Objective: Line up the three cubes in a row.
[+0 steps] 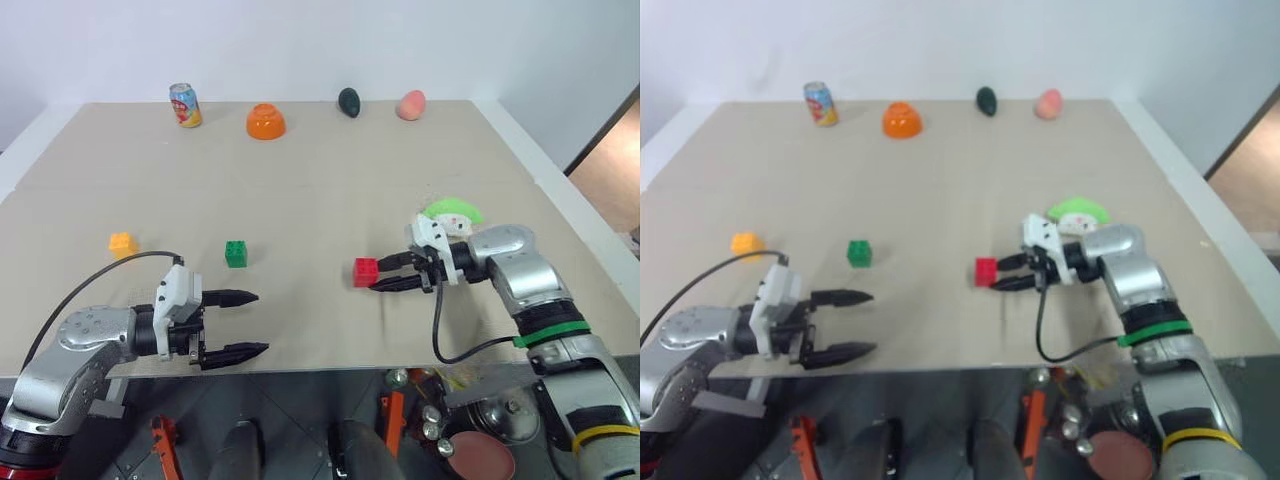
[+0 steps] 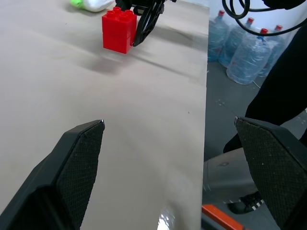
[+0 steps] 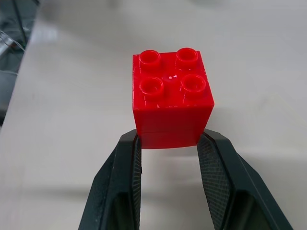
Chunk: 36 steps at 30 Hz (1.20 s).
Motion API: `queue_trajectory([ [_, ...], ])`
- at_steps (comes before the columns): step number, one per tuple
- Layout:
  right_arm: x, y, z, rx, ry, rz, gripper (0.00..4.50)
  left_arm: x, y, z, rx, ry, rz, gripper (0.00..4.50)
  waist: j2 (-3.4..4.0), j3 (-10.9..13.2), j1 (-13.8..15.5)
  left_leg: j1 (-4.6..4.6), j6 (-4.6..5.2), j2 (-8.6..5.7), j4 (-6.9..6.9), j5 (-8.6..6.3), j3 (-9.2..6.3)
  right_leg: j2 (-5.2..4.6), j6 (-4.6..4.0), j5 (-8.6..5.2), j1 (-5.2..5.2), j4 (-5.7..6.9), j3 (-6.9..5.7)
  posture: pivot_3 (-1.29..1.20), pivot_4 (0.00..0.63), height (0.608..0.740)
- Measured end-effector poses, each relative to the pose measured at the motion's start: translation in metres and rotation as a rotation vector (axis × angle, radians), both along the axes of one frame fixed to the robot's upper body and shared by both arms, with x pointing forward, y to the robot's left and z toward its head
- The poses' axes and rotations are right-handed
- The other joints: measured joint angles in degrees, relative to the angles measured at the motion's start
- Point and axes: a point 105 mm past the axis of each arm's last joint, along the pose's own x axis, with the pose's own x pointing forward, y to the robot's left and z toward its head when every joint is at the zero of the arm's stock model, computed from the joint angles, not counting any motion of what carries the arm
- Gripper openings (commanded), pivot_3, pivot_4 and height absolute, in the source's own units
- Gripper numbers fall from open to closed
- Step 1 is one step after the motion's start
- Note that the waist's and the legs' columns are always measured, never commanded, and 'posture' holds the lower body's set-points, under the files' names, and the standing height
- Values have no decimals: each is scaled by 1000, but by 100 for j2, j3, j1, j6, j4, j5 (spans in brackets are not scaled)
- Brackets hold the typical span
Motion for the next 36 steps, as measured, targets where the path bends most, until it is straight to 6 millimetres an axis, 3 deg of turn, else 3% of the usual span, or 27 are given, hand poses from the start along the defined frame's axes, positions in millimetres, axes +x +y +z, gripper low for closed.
queue_trajectory([
  [10, 8, 5, -20, -52, 29, 47, 1143, -16, 16, 10, 23, 12, 93, 4500, 1, 0, 23, 0, -1, -1, 0, 0, 1, -3, -2, 1, 0, 0, 0, 0, 150, 738],
  [28, 18, -2, -23, -125, -8, 44, 1143, -17, 17, 14, 11, 4, 132, 4500, 1, 0, 23, 4, -1, 0, 0, 1, 2, -2, -5, 3, 1, 0, 1, 0, 150, 738],
  [29, 18, -2, -24, -126, -9, 41, 2168, -17, 16, 14, 9, 4, 129, 4500, 1, 0, 23, 5, -1, 0, 0, 1, 2, -2, -5, 3, 2, 0, 1, 0, 150, 738],
  [35, 24, -4, -25, -145, -31, 12, 4150, -16, 12, 12, 7, 1, 117, 4500, 1, 0, 19, 23, -4, -1, 0, 3, 4, -2, -14, 13, 11, 0, 5, 0, 150, 738],
  [36, 25, -5, -24, -147, -36, 4, 4150, -16, 11, 11, 5, -1, 116, 4500, 1, 0, 18, 25, -3, -1, 0, 3, 5, -2, -15, 14, 12, 0, 6, 0, 150, 738],
])
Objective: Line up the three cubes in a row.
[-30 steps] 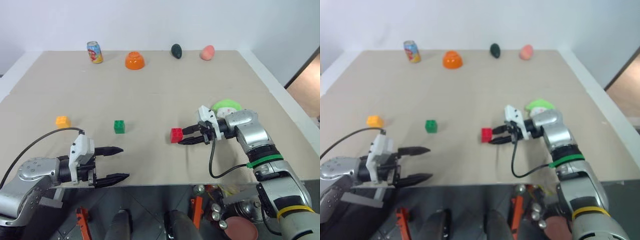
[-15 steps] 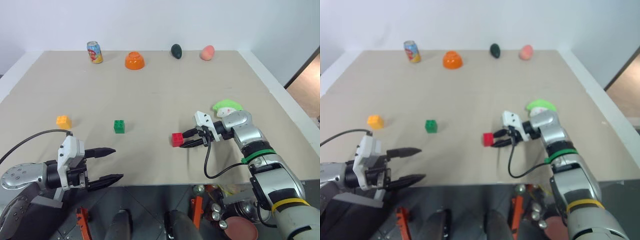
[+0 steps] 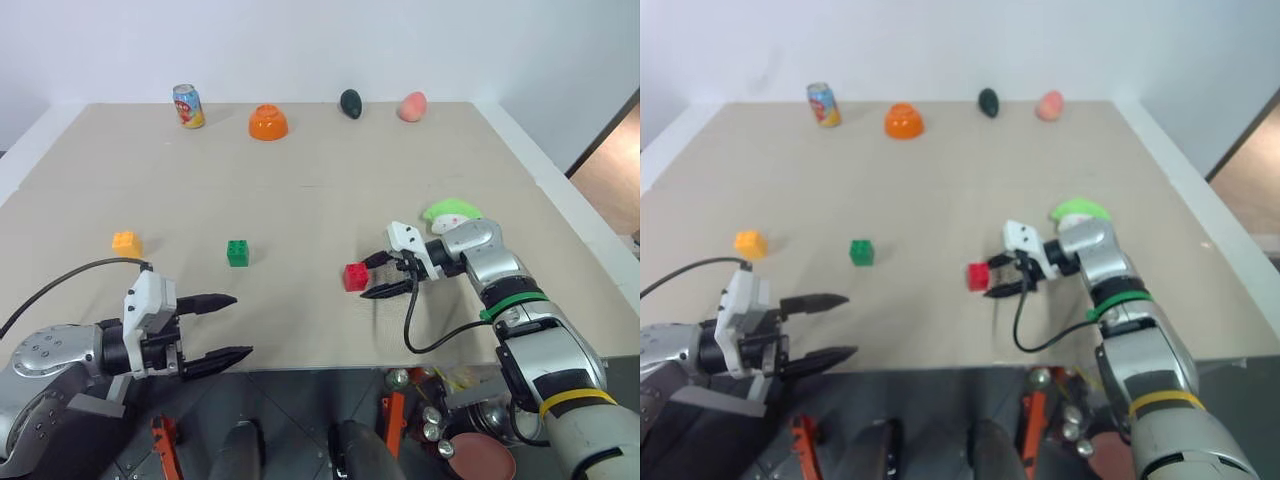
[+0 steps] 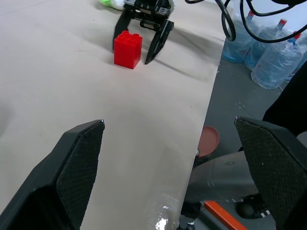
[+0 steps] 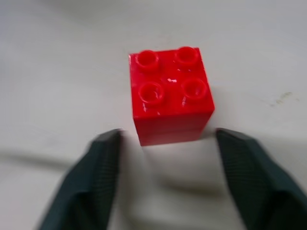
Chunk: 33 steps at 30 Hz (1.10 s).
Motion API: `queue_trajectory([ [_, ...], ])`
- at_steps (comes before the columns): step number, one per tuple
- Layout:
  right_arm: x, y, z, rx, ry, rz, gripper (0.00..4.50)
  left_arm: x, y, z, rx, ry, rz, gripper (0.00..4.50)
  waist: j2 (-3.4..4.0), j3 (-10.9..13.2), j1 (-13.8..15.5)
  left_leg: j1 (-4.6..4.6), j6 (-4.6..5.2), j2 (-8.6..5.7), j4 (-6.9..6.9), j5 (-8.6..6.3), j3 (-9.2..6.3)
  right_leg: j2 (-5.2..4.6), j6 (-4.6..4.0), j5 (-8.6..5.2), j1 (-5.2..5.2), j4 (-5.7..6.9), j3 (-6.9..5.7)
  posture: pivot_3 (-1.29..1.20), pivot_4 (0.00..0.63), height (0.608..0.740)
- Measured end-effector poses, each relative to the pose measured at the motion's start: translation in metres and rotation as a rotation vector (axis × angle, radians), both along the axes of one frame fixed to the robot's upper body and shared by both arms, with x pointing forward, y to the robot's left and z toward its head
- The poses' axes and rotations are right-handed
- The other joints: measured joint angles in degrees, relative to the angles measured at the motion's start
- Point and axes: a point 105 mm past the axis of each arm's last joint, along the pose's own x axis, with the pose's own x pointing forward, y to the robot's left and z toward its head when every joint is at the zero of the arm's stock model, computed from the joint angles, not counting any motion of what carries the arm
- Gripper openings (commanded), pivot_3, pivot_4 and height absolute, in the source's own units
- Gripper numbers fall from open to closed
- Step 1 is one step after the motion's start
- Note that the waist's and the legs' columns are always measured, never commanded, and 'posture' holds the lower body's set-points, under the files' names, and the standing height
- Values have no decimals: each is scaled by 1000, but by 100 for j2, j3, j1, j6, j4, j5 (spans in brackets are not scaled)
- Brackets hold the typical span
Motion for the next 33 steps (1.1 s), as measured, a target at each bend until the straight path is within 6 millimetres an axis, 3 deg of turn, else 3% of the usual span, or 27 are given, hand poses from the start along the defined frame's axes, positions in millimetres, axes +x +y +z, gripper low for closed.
queue_trajectory([
  [7, 4, -11, 8, -36, -31, -23, 4150, 8, -3, -1, -38, -23, 7, 4500, 4, 2, 18, -5, 0, -2, 1, 1, 3, -2, 2, 1, -2, 0, 2, 0, 150, 738],
  [10, 10, -37, 41, -43, -115, -73, 4150, 21, -1, 1, -124, -50, 87, 4500, 7, 4, 30, -11, 0, -3, 0, 1, 10, -5, 8, -1, -10, 0, 6, 0, 150, 738],
  [13, 9, -45, 72, -32, -213, -65, 4150, 24, 4, 0, -175, -47, 152, 4500, 5, 4, 17, -9, 0, -1, -12, -2, 11, 0, 12, -7, -13, -1, 9, 0, 150, 738],
  [17, 4, -53, 98, 6, -291, -78, 4150, 21, 16, -11, -199, -15, 239, 4500, 6, 4, 7, 6, 0, -1, -38, -3, 17, 2, 7, -16, -16, 0, 16, 0, 150, 738],
  [21, -6, -27, 132, 260, -310, -64, 4150, 35, 29, -22, -177, -35, 395, 4500, 6, 3, 9, 11, -1, 0, -37, -2, 15, 6, 5, -15, -14, 10, 22, 0, 150, 738],
  [23, -15, -14, 140, 349, -315, -60, 4150, 48, 39, -29, -164, -42, 521, 4500, 6, 2, 32, 12, -1, -1, -33, -1, 15, 5, 7, -14, -10, 10, 22, 0, 150, 738],
  [26, -33, 8, 131, 426, -266, -35, 4150, 62, 48, -45, -110, -23, 653, 4500, -1, -2, 54, 6, -1, -2, -22, -2, 16, 1, 13, -11, -8, 11, 23, 0, 150, 738],
  [33, -72, 35, 109, 464, -145, 13, 4150, 87, 31, -57, -46, -18, 720, 4500, -6, -5, 74, -16, -2, -10, 6, -2, 18, -8, 28, -2, -14, 8, 23, 0, 150, 738],
])
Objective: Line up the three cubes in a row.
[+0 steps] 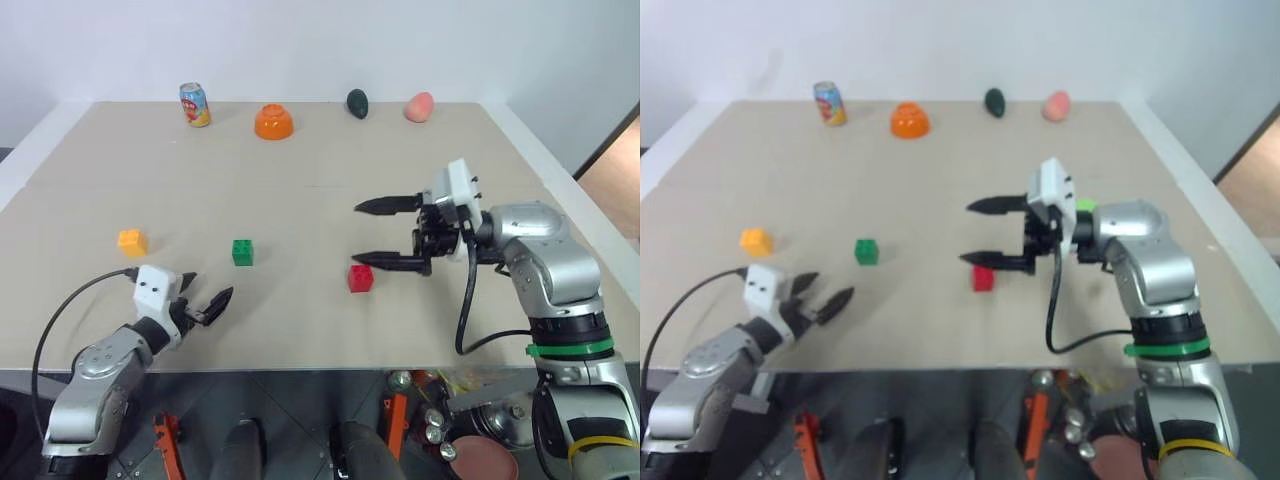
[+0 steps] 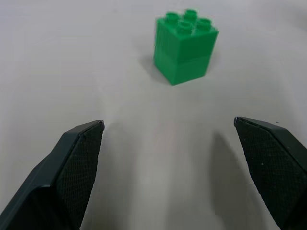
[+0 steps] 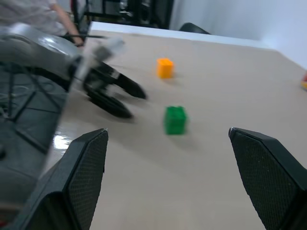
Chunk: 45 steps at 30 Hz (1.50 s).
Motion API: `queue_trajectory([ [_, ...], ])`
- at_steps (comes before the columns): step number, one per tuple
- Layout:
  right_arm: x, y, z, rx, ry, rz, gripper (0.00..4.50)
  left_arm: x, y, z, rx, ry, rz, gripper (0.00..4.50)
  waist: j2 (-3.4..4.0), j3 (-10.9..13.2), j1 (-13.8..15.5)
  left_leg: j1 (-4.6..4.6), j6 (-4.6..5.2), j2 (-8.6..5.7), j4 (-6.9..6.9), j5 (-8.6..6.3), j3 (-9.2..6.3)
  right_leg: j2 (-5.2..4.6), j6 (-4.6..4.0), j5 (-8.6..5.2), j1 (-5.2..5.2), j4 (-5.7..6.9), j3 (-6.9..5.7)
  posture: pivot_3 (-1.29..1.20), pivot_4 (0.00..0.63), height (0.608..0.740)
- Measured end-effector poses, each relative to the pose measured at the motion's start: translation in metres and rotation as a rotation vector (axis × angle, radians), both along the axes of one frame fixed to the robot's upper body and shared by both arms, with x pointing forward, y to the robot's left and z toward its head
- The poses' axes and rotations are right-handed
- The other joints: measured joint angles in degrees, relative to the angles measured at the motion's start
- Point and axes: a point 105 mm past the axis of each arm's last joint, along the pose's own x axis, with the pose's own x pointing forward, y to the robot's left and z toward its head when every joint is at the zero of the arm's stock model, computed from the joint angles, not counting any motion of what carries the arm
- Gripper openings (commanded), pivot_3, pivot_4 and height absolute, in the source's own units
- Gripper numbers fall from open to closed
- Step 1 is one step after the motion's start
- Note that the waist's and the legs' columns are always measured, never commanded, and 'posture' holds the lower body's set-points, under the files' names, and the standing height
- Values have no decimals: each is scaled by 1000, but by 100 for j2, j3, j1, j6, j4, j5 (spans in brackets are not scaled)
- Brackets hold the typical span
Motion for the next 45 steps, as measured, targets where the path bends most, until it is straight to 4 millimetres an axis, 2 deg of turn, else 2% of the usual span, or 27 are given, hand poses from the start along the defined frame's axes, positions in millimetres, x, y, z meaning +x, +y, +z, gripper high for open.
queue_trajectory([
  [5, -3, 1, -12, -4, 40, -28, 4150, 17, -15, 4, -11, 1, -10, 4500, -5, -3, -4, 1, 1, 1, 8, 1, -2, 5, -1, 11, 0, 0, 0, 0, 150, 738],
  [17, -2, 3, -10, 10, 28, -50, 4150, 52, -36, 8, 28, 28, 50, 4500, -6, -3, -10, -7, 1, 0, 11, 1, -8, 10, 10, 13, 0, 0, 0, 0, 150, 738],
  [21, -1, 3, -9, 16, 26, -57, 4150, 57, -45, 9, 32, 39, 63, 4500, -6, -3, -11, -9, 1, 1, 19, 1, -9, 11, 14, 16, 1, 0, 0, 0, 150, 738],
  [22, -1, 4, -9, 18, 26, -57, 4208, 58, -46, 9, 35, 43, 62, 4091, -6, -3, -11, -9, 1, 0, 19, 1, -9, 11, 15, 17, 1, 0, 1, 0, 150, 738],
  [26, -1, 4, -9, 24, 20, -57, 4208, 60, -45, 10, 42, 56, 90, 3059, -6, -3, -11, -12, 1, 0, 25, 1, -11, 11, 16, 17, 2, 0, 0, 0, 150, 738],
  [29, 1, 4, -9, 25, 18, -67, 4208, 62, -40, 10, 51, 64, 115, 1948, -6, -3, -11, -13, 1, 0, 28, 0, -11, 10, 16, 17, 2, 0, 0, 0, 150, 738],
  [31, 2, 3, -10, 27, 18, -75, 4208, 63, -37, 11, 56, 67, 130, 1397, -6, -3, -11, -12, 1, 0, 28, 0, -11, 10, 17, 18, 3, 0, 0, 0, 150, 738],
  [36, 3, 3, -10, 31, 16, -79, 4208, 63, -35, 12, 76, 66, 115, 1356, -6, -3, -14, -11, 1, 0, 29, 0, -11, 12, 13, 21, 2, 0, 0, 0, 150, 738],
  [39, 3, 3, -10, 31, 16, -84, 4208, 61, -39, 21, 128, -16, -6, 1356, -6, -3, -11, -14, 0, 1, 28, 0, -12, 12, 11, 21, -1, -1, 0, 0, 150, 738],
  [42, 2, 0, -11, 37, 30, -108, 4208, 54, -56, 34, 120, -106, -181, 1356, -6, -3, -8, -21, -1, 0, 28, 0, -10, 8, 12, 20, 0, -7, 0, 0, 150, 738],
  [45, -3, -10, -14, 50, 50, -152, 4208, 32, -74, 36, 216, -167, -515, 1356, -5, -3, 2, -25, -7, -1, 27, -5, -6, 4, 12, 16, -2, -12, 0, 0, 150, 738],
])
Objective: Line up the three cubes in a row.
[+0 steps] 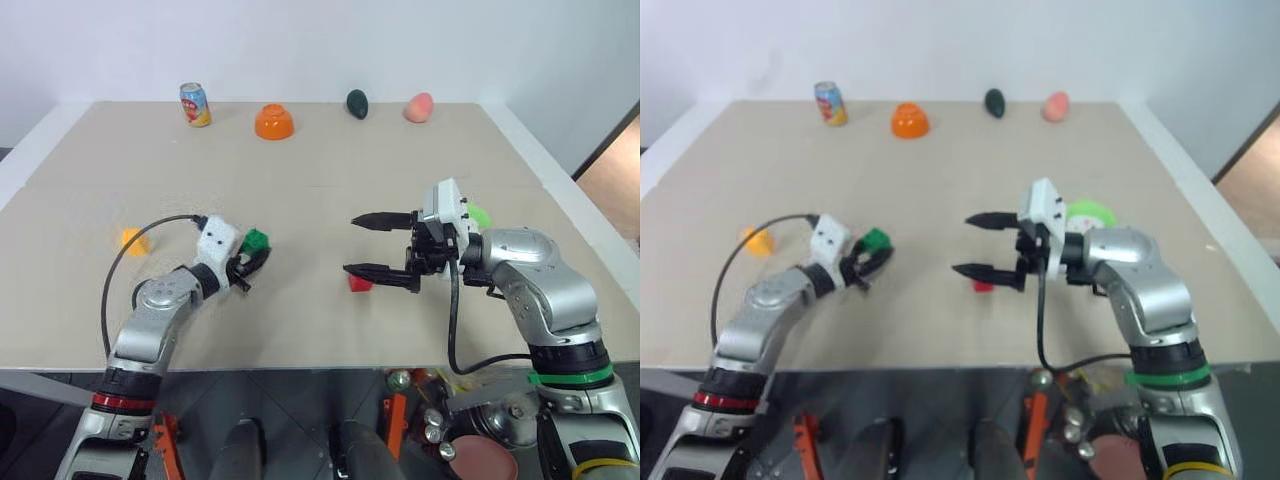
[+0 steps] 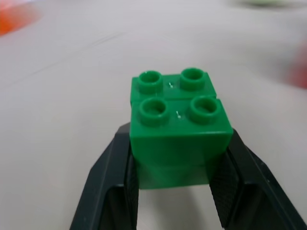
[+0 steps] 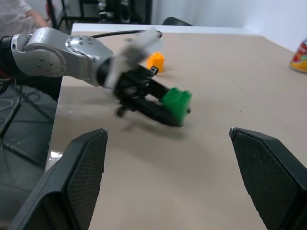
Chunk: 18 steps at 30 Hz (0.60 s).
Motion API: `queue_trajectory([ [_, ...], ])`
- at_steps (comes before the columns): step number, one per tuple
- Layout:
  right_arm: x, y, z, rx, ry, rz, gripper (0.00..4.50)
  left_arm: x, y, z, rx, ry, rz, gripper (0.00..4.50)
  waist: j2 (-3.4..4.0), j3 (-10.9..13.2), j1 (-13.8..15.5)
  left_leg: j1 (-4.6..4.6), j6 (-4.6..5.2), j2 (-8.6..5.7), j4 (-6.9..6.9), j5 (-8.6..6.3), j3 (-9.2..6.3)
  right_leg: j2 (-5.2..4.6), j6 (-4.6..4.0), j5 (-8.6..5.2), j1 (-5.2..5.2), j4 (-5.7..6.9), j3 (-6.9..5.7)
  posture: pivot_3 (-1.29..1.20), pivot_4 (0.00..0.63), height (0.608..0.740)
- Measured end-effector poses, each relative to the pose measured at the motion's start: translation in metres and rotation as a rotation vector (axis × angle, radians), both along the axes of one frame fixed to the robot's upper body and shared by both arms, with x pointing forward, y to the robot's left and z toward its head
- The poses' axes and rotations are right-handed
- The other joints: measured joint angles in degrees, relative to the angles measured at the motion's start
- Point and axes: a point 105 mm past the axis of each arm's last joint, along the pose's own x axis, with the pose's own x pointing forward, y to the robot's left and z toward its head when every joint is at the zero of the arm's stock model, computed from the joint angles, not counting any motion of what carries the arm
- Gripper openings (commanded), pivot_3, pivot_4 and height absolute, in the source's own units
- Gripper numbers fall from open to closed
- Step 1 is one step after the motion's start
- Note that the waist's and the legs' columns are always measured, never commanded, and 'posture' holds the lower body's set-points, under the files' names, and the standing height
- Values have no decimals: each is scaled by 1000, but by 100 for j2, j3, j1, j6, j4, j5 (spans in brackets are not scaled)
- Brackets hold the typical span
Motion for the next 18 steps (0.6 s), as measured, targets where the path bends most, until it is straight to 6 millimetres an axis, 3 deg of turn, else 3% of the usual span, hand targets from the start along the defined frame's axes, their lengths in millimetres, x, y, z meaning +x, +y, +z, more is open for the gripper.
queue_trajectory([
  [3, -4, -12, 2, 9, -4, -65, 4208, -18, -8, -15, 133, 22, -282, 1356, 0, 0, -4, 1, -2, 1, 1, -2, 4, -2, -2, -2, -1, -3, 0, 0, 150, 738],
  [5, -9, -13, 7, 28, -17, -79, 4208, -18, -9, -24, 204, 37, -370, 1356, 0, 0, -5, 1, -1, 1, 2, -2, 4, -2, -2, -2, -1, -2, 0, 0, 150, 738],
  [9, -16, -17, 11, 43, -28, -120, 4208, -1, -17, -28, 248, 18, -407, 1356, -1, 0, 6, -3, 0, 0, 10, -1, 3, -2, 1, -1, 2, -3, 0, 0, 150, 738],
  [12, -24, -21, 10, 45, -22, -154, 4208, 8, -34, -27, 230, 12, -440, 1356, -2, 0, 16, -12, 2, -9, 14, -2, 3, -9, 13, -3, 3, -6, 1, 0, 150, 738],
  [18, -31, -29, 16, 44, -30, -200, 4208, 9, -60, -19, 192, 38, -544, 1356, -3, 0, -20, -15, 11, -8, 13, -8, 0, -4, 20, -1, -1, -10, 3, 0, 150, 738],
])
